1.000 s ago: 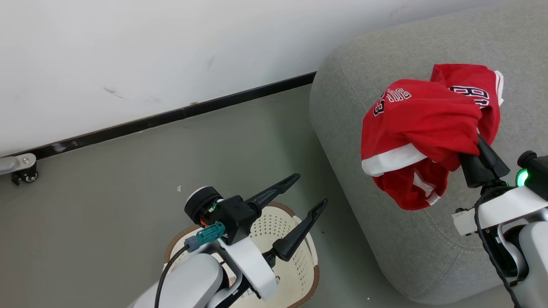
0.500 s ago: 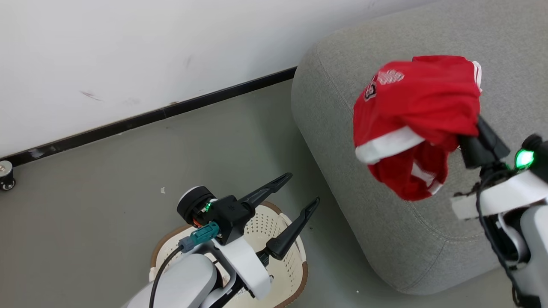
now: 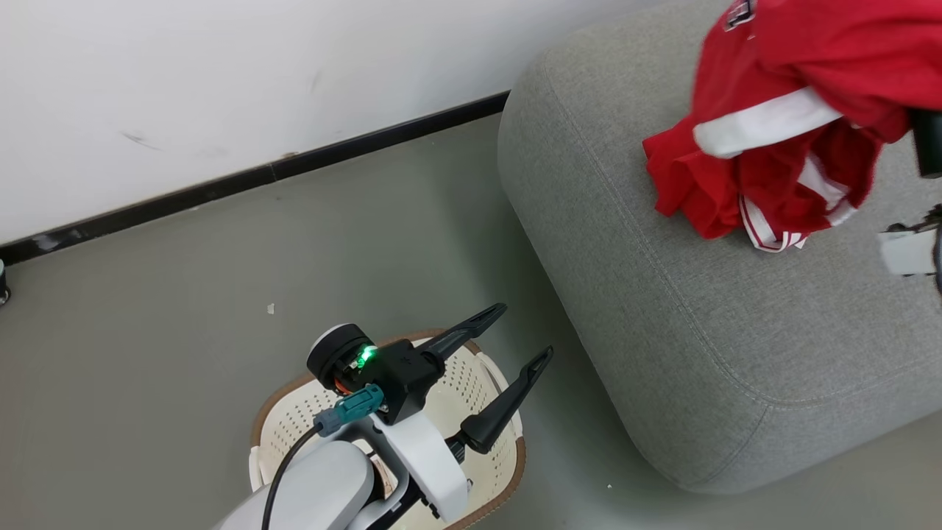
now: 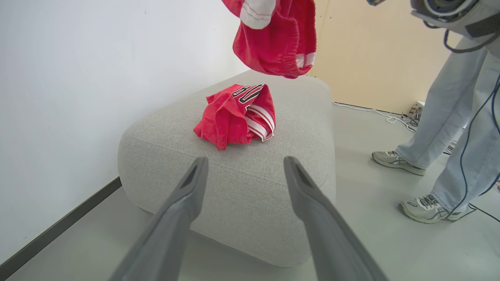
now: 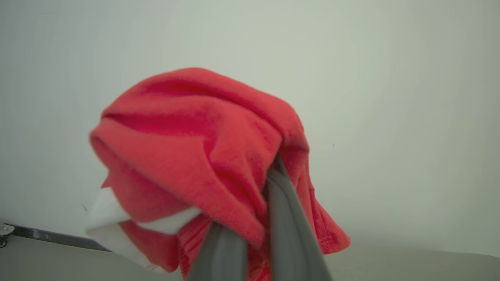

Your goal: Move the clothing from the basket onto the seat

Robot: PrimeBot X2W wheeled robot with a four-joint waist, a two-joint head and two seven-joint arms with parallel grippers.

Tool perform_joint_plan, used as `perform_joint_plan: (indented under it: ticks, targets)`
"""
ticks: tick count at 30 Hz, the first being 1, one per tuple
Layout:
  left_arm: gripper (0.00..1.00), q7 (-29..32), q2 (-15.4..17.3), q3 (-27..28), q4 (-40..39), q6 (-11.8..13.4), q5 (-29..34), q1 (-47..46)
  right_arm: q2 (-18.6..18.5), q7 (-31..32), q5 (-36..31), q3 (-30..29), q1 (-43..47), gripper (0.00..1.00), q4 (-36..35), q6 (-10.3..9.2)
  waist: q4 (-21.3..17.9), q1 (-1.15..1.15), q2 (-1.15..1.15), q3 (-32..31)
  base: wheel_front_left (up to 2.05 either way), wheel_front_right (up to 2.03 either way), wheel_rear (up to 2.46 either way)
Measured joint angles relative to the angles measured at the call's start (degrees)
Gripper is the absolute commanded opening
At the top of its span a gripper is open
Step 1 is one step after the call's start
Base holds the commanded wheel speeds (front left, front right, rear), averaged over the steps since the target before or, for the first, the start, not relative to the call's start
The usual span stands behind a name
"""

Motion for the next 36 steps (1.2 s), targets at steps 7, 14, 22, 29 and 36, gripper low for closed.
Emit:
perform_joint_plan:
  ticks: [7,14,22,29,36]
  targets:
    - [1.00,1.49,1.21,-0.12,-1.41,0.29,0.07,0.00,-2.87,0.01,1.48,-1.81,-2.17,0.00,3.56,0.00,0.16,0.00,0.00,1.96,0.00,0.00,0.00]
    - [1.00,2.74,1.71,-0.18,-3.03,0.51,0.53,-0.05,-5.80,0.00,3.10,-3.96,-4.51,0.00,8.31,0.00,0.28,0.00,0.00,4.49,0.00,0.00,0.00]
    - [1.00,4.25,2.31,-0.08,-5.08,0.96,0.73,-0.56,-7.35,0.01,3.99,-5.26,-7.79,0.00,13.14,0.00,0.55,0.00,0.00,7.90,0.00,0.00,0.00]
    - [1.00,5.20,3.61,0.21,-6.65,1.56,1.13,-0.64,-8.84,0.01,5.10,-7.97,-11.78,0.00,18.69,0.00,1.04,0.00,0.00,11.15,0.00,0.00,0.00]
    - [1.00,6.23,4.50,0.83,-8.64,2.05,2.50,-1.98,-9.69,0.01,5.22,-10.57,-14.92,0.00,26.13,0.00,1.85,0.00,0.00,14.57,0.00,0.00,0.00]
